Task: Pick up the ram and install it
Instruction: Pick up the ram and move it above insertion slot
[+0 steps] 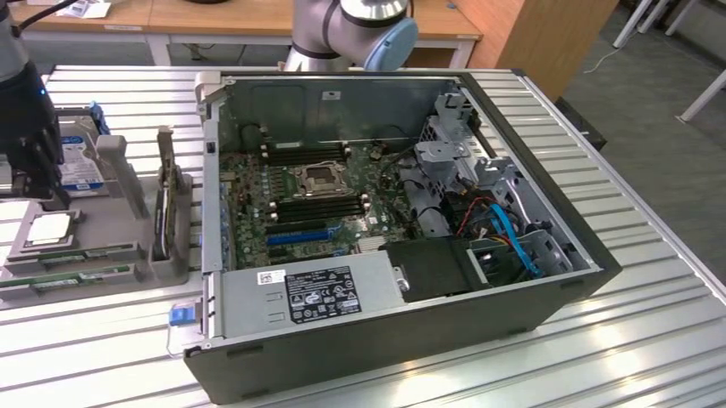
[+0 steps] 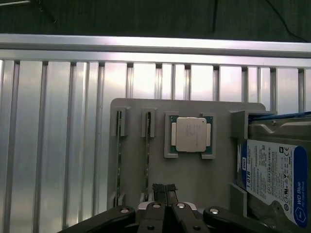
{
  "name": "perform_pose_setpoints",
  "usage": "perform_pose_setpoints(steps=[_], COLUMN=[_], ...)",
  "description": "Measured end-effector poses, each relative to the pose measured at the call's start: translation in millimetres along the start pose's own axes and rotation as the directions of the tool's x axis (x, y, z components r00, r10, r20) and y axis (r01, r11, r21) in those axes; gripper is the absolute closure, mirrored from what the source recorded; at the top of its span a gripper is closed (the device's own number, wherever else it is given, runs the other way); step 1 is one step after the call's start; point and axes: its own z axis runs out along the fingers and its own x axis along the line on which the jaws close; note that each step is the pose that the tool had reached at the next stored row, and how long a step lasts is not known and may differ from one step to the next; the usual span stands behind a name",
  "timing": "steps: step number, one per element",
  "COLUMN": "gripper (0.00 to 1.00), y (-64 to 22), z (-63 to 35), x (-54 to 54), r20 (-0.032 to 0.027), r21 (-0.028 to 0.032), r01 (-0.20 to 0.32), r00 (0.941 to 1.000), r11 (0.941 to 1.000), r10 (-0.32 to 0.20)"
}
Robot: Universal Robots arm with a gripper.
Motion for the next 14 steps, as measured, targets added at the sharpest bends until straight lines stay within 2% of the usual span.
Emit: perform_pose_setpoints(steps=[5, 9, 14], gripper=[0.89, 0.89, 0.89], y=[0.5, 0.4, 0.4], z=[0.0, 0.1, 0.3], x=[0.8, 11.5, 30.3], r20=[-0.0001, -0.0003, -0.0002], r21=[0.0002, 0.0002, 0.0002], r01=[0.001, 0.001, 0.001], r00=[1.0000, 1.0000, 1.0000], r11=[1.0000, 1.0000, 1.0000], r10=[-0.001, -0.001, -0.001])
